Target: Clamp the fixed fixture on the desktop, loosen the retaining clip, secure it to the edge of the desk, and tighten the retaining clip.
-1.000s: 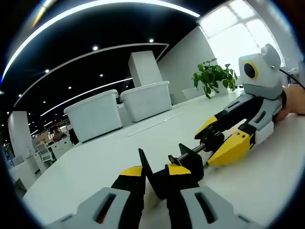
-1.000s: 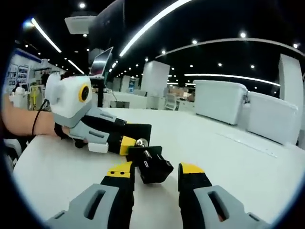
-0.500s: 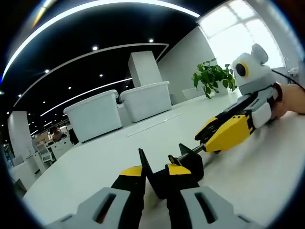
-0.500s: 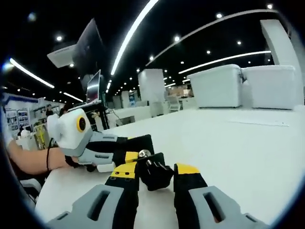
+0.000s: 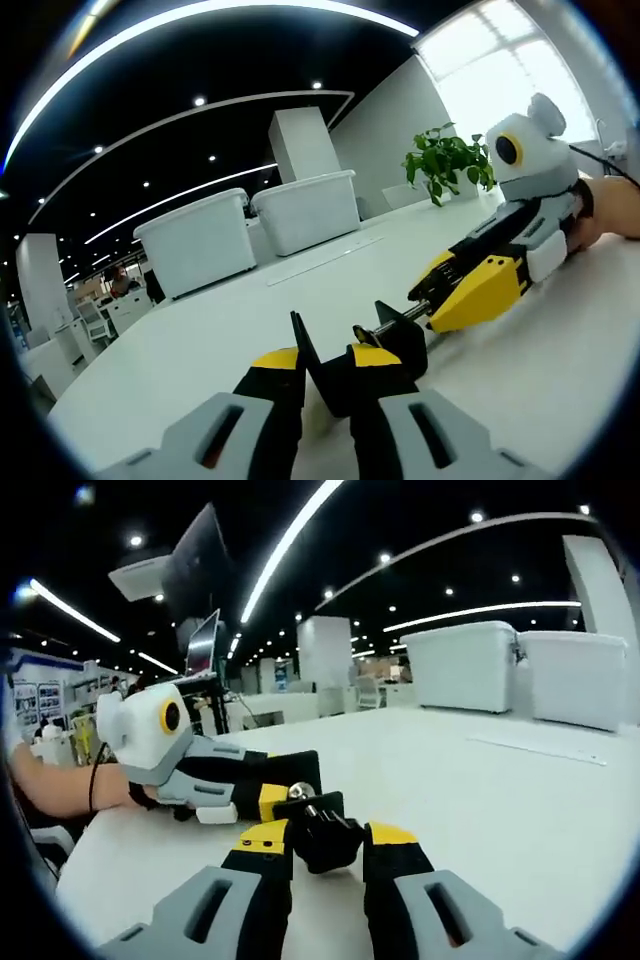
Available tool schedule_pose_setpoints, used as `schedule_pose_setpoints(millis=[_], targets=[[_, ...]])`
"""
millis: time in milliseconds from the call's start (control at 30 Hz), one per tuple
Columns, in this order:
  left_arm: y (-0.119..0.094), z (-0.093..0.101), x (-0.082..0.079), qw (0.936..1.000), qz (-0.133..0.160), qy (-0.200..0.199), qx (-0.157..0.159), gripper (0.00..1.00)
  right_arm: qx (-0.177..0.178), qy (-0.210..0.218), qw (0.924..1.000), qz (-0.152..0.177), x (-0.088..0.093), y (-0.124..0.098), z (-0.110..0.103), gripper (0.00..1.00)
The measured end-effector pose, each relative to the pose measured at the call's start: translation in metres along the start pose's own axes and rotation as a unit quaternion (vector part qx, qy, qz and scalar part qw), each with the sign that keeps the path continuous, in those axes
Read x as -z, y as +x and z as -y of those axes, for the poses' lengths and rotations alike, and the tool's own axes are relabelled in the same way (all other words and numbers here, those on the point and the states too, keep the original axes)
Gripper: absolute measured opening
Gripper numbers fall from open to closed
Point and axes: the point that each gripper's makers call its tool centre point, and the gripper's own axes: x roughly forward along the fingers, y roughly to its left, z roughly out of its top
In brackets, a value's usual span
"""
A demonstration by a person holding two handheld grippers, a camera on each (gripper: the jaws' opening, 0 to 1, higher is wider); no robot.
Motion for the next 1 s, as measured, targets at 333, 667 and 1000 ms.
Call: schedule_pose_setpoints(millis=[333, 667, 1000], targets=[[0.0, -0.001, 0.0, 1.0, -0.001, -0.001, -0.002, 0.17, 0.029, -0.135, 0.9904, 0.002, -0.002, 0.004, -0.001, 0.26], [0.0, -0.001, 0.0, 1.0, 0.0, -0.001, -0.001, 0.17, 0.001, 0.011, 0.9996, 0.027, -0.012, 0.0, -0.002, 0.4], [0.0, -0.001, 0.0, 1.0, 0.0, -0.001, 0.0, 0.17, 0.003, 0.056, 0.9983, 0.015, -0.006, 0.001, 0.007, 0.25]])
